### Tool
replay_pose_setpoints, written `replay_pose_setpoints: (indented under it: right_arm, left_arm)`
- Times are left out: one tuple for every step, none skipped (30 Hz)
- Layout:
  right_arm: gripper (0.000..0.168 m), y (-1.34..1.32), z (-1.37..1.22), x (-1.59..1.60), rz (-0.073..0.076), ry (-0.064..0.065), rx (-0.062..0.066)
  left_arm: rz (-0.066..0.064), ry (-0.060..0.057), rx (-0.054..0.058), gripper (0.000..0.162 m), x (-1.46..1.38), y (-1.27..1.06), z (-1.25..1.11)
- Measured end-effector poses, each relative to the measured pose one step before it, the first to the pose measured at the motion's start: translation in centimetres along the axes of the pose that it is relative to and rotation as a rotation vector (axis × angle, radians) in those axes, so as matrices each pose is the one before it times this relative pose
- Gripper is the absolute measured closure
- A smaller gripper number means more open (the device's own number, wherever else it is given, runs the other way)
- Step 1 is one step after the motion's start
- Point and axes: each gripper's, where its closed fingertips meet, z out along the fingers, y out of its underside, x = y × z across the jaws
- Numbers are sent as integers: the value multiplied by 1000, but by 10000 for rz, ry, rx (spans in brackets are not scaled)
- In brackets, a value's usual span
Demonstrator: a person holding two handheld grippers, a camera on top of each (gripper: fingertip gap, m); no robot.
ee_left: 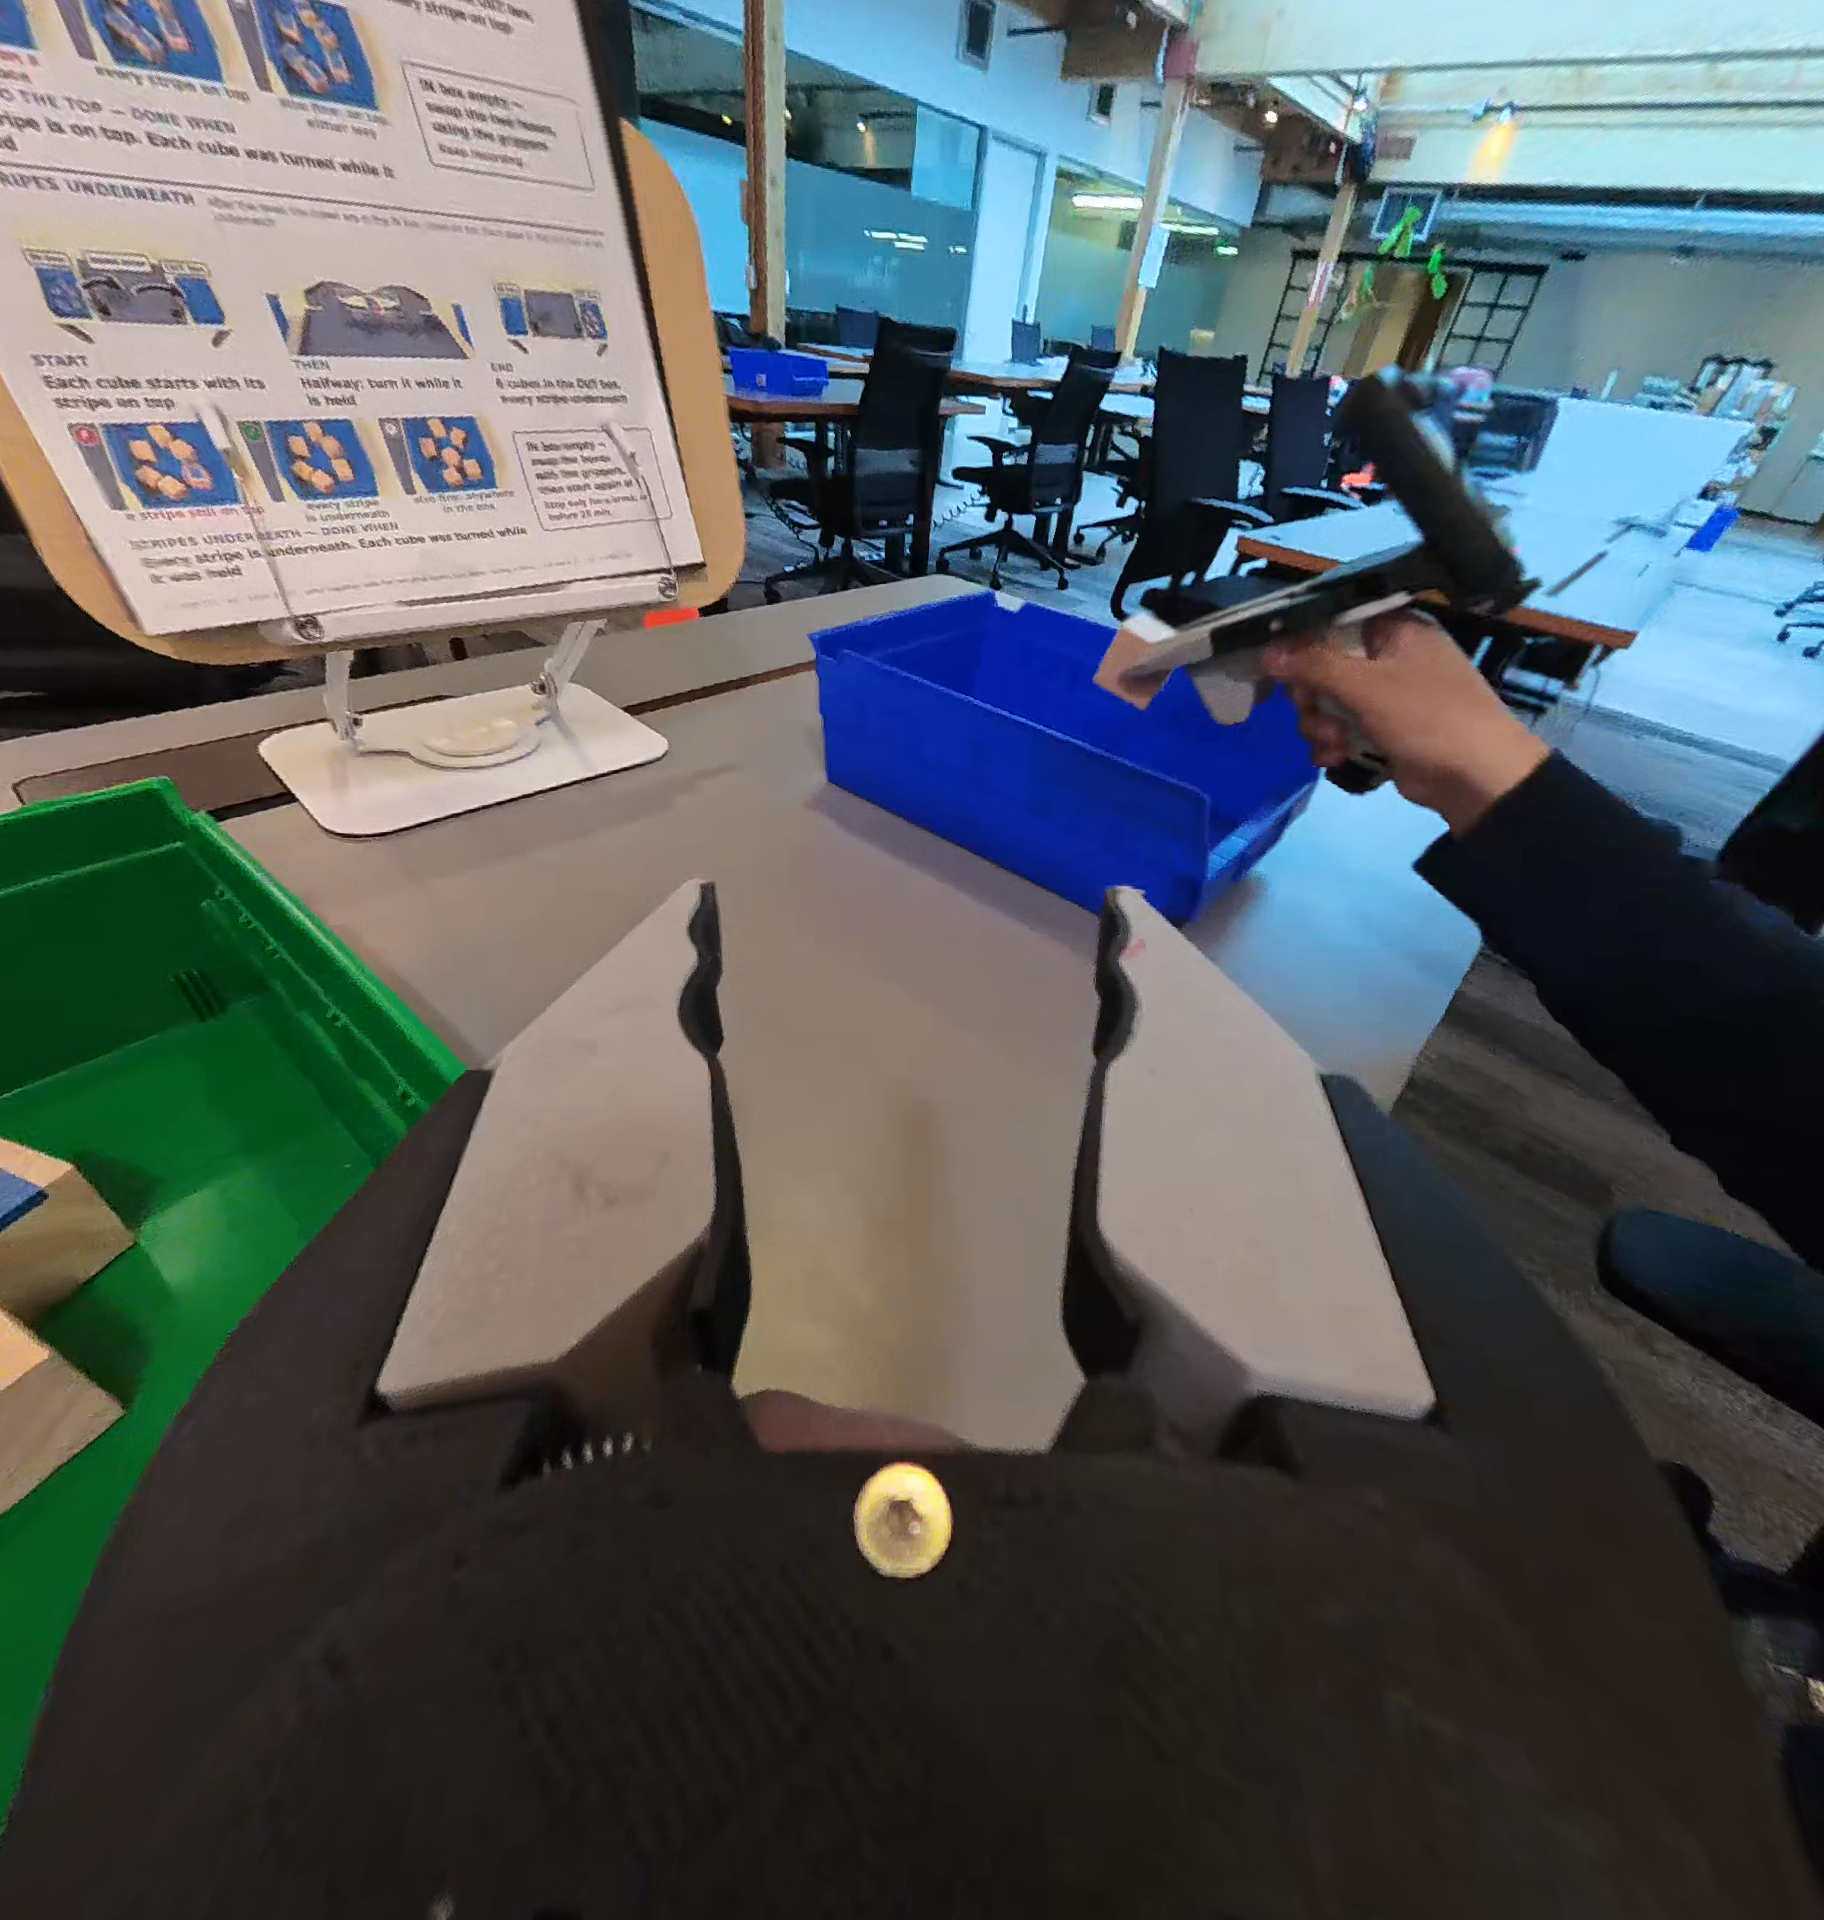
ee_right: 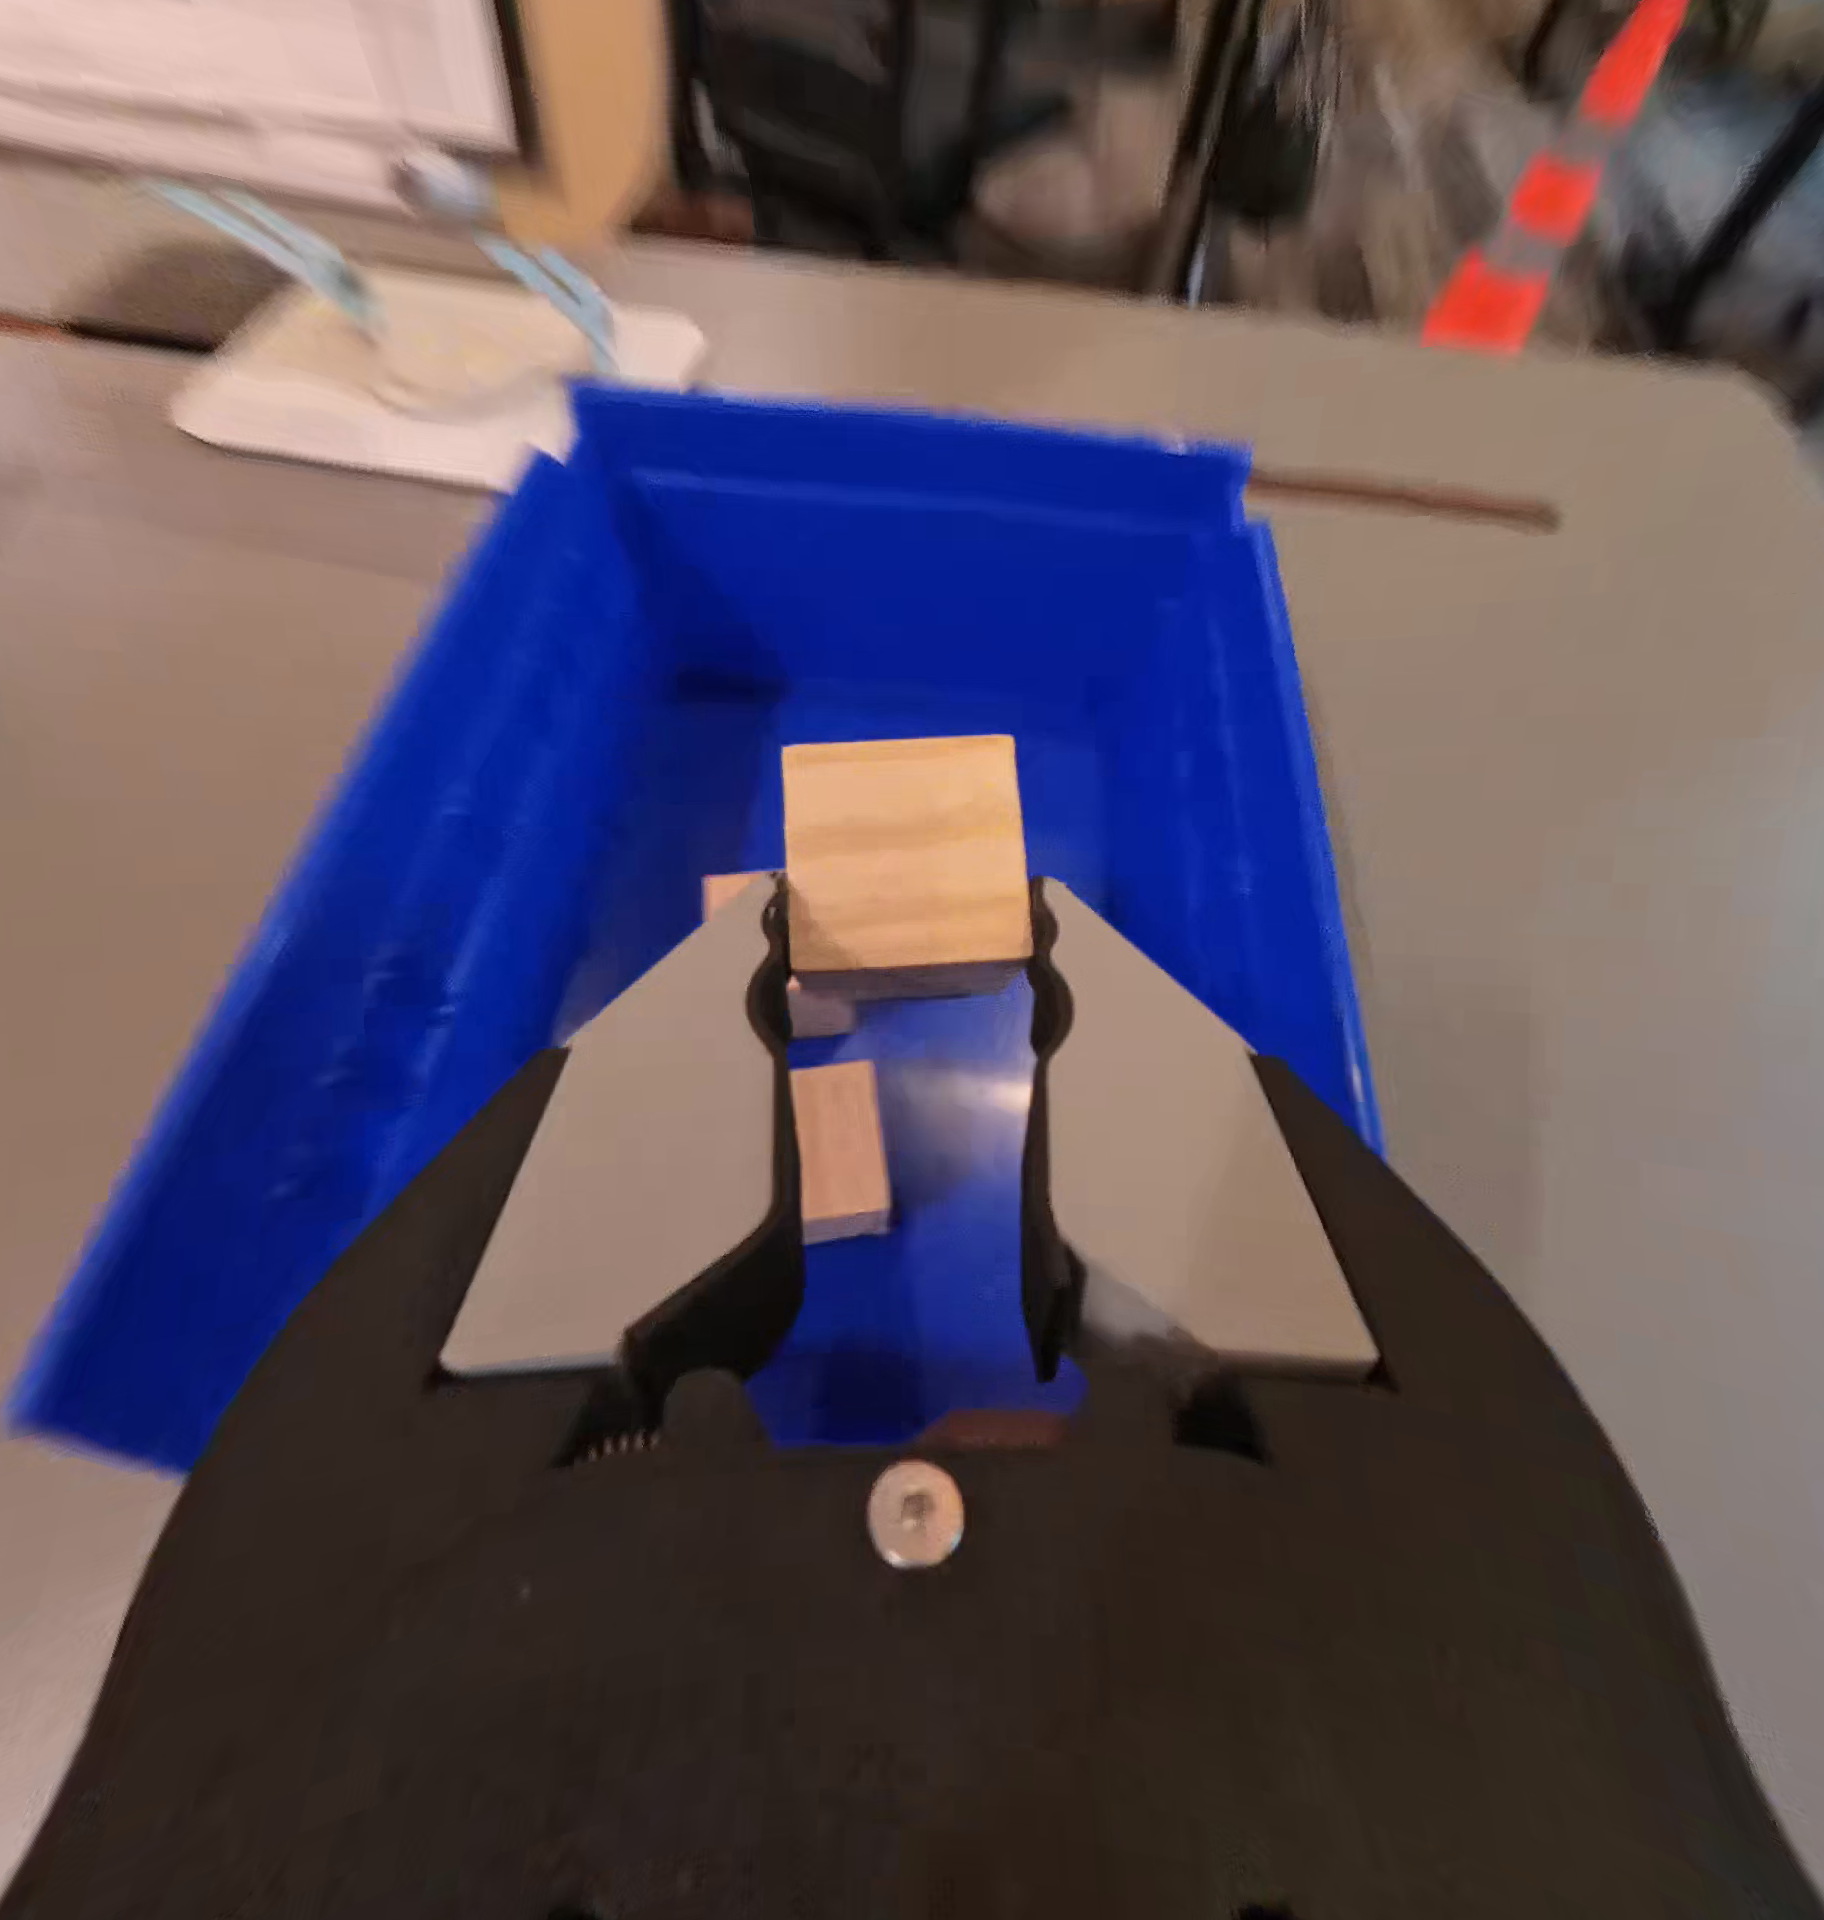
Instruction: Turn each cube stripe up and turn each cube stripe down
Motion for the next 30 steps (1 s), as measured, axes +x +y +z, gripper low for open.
replay_pose_setpoints:
  right_arm:
    - [126,368,1331,682,171,96,-599]
    - [126,-35,1247,405,167,2,-352]
    - [126,6,1188,344,220,-15,-369]
    - [126,135,1148,374,191,23,-435]
    - [126,194,1107,364,65,84,-408]
    - [125,384,1050,398,-32,172,-458]
    - [125,506,1009,468,-114,263,-469]
    - [125,588,947,242,-123,167,-433]
    - [125,678,874,-151,-50,-78,-418]
    - [125,757,730,-271,31,-175,-425]
    - [125,601,451,-224,42,-172,-317]
    - [124,274,42,15,75,-28,-82]
    - [123,-43,-376,-16,101,-30,162]
    - [120,-308,-755,-61,48,-27,357]
    - [118,-427,-1076,179,-32,164,427]
    - [116,-464,-1371,226,-87,247,476]
    - [115,-643,-1664,-2,-67,161,632]
    - [114,-752,-1926,-498,-60,-69,735]
    - [114,-765,-2116,-908,-49,-229,768]
    - [113,-806,-2182,-1370,-47,-402,778]
    - [113,-721,-2122,-2029,-86,-704,741]
    - [112,-490,-1897,-2584,-141,-975,617]
    - [109,-138,-1537,-2622,-126,-965,397]
    - [109,190,-1164,-2233,-67,-735,211]
    - [107,349,-843,-1878,-62,-610,189]
    - [106,131,-496,-1505,-153,-501,298]
    - [106,-98,-68,-931,-195,-257,138]
    - [102,346,126,-552,-224,-99,-341]
    - [97,544,134,-239,-227,48,-372]
    - [96,353,110,-137,-152,80,-97]
  left_arm:
    - [-90,-74,136,92,-316,-227,-156]
    - [-108,33,179,94,-127,-247,-170]
    - [-93,113,73,95,29,-113,-180]
    - [-50,61,-3,95,-4,-55,-176]
    - [27,-21,11,95,-70,-67,-234]
    - [91,-89,43,95,-119,-98,-252]
    - [102,-129,45,96,-167,-91,-229]
    - [99,-82,16,95,-77,-52,-195]
    - [88,-5,-16,95,47,-21,-132]
    - [60,16,-23,95,70,4,-93]
    - [36,-4,-15,95,13,-3,-65]
    - [21,-19,-24,94,-27,25,-35]
    - [15,-21,-43,94,-50,67,-3]
    - [2,-16,-41,93,-50,82,17]
    - [-10,-7,-31,93,-26,98,35]
    - [-3,3,-52,93,-9,137,39]
    - [11,-9,-61,93,-5,139,73]
    - [24,-33,-38,93,-7,120,82]
    - [40,-38,-26,93,29,96,108]
    - [51,-37,-33,93,49,114,135]
    - [53,-37,-51,93,70,155,168]
    - [58,-34,-69,93,99,178,186]
    - [67,-37,-65,93,117,160,197]
    - [77,-43,-60,93,125,153,178]
    - [81,-52,-47,93,124,117,144]
    - [98,-52,-27,93,145,81,129]
    - [115,-56,-28,93,124,60,115]
    - [110,-72,-17,93,101,44,91]
    - [112,-71,1,93,83,60,71]
    - [127,-48,-35,93,99,131,97]
